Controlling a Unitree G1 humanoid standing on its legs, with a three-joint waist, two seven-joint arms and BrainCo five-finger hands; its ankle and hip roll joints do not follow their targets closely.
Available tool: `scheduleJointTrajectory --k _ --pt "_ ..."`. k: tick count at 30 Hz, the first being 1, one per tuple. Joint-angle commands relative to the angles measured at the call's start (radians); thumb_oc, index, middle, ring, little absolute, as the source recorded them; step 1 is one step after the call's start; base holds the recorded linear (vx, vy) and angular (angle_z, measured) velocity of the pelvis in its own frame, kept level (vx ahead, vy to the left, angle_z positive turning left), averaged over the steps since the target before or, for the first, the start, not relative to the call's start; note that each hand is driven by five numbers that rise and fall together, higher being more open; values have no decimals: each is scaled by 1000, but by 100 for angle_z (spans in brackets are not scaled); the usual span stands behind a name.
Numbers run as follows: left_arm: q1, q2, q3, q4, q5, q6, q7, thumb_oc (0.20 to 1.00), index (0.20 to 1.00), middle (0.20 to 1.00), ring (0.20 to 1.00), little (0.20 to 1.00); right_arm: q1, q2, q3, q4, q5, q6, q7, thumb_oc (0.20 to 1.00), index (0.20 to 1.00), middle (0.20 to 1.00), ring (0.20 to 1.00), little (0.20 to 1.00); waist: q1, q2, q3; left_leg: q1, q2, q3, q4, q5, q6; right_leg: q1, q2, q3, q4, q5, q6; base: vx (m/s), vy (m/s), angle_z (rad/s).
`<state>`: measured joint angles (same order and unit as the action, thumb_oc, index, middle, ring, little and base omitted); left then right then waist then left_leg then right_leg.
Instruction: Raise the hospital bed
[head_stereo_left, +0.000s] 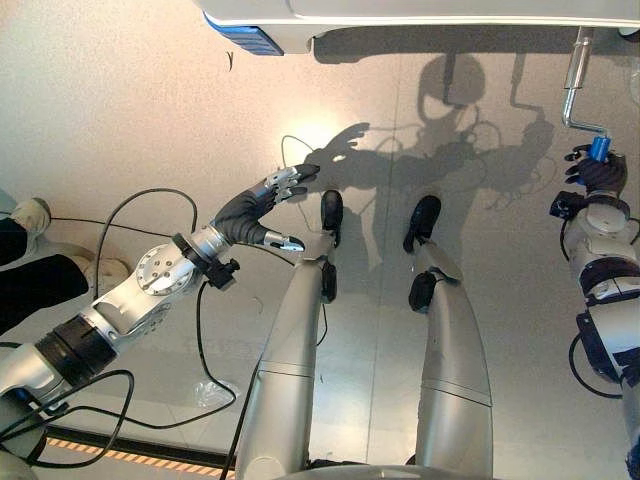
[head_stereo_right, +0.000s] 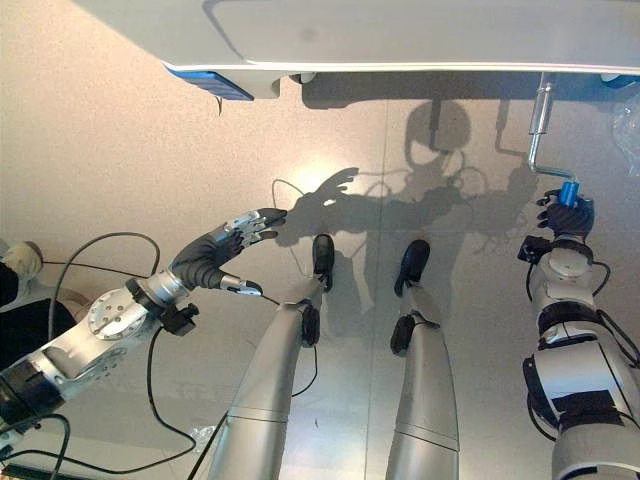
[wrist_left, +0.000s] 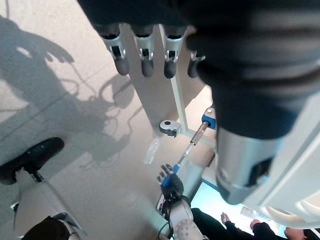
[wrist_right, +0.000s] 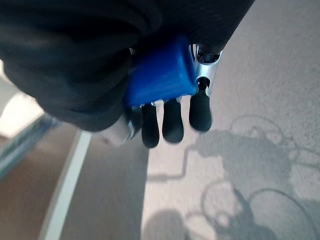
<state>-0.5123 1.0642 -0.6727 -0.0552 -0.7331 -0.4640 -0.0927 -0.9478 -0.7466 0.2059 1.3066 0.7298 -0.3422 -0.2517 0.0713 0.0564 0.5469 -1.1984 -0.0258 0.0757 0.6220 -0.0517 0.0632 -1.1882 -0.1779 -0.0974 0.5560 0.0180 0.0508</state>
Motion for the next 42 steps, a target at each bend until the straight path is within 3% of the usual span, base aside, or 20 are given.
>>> scheduleJointTrajectory --k 1,8,26,30,38,39,40,41,42 --pt "91 -79 80 -56 0 -37 2 1000 1000 1000 1000 1000 184 -72 -44 94 93 -3 -65 1000 1000 1000 1000 1000 -18 54 -27 60 -6 -45 -100 18 -89 33 26 -25 59 -38 -8 0 0 0" --pt "112 -103 115 -44 1 -37 9 1000 1000 1000 1000 1000 196 -1 -34 100 84 3 -67 1000 1000 1000 1000 1000 -14 51 -27 71 -7 -45 -112 26 -87 46 27 -29 55 -36 -10 -7 -5 -2" --pt "136 -126 132 -40 0 -27 0 1000 1000 1000 1000 1000 207 39 -32 142 84 33 -49 1000 1000 1000 1000 1000 -8 52 -27 95 -5 -46 -130 36 -91 68 26 -29 40 -32 -10 -4 -1 -2" --pt "157 -158 146 -9 23 -16 6 1000 1000 1000 1000 1000 277 86 -39 126 51 44 -43 1000 1000 1000 1000 1000 -10 48 -27 138 0 -49 -153 48 -93 111 23 -35 24 -28 -9 -32 -12 1" --pt "277 -357 177 271 122 35 -10 1000 1000 1000 1000 1000 487 216 -62 68 -114 92 -15 1000 1000 1000 1000 1000 -19 12 -66 403 6 -53 -271 75 -96 377 24 -69 -80 -19 0 -3 -20 5" --pt "316 -413 194 347 157 51 -10 1000 1000 1000 1000 1000 533 238 -85 69 -150 101 -4 1000 1000 1000 1000 1000 -20 1 -100 479 6 -53 -316 80 -97 453 26 -77 -123 -17 4 0 0 0" --pt "335 -454 213 396 169 56 -3 1000 1000 1000 1000 1000 566 259 -89 59 -179 105 5 1000 1000 1000 1000 1000 -25 -6 -113 533 10 -47 -364 120 -95 508 33 -89 -171 17 -3 68 2 2" --pt "336 -455 212 397 169 56 -3 1000 1000 1000 1000 1000 569 259 -88 59 -180 105 5 1000 1000 1000 1000 1000 -26 -6 -114 551 9 -54 -363 92 -100 521 34 -81 -165 -9 7 0 0 0" --pt "352 -473 232 432 182 60 0 1000 1000 1000 1000 1000 596 266 -96 51 -195 112 12 1000 1000 1000 1000 1000 -25 -11 -126 577 11 -50 -382 122 -93 554 36 -89 -197 21 0 111 -26 -3"
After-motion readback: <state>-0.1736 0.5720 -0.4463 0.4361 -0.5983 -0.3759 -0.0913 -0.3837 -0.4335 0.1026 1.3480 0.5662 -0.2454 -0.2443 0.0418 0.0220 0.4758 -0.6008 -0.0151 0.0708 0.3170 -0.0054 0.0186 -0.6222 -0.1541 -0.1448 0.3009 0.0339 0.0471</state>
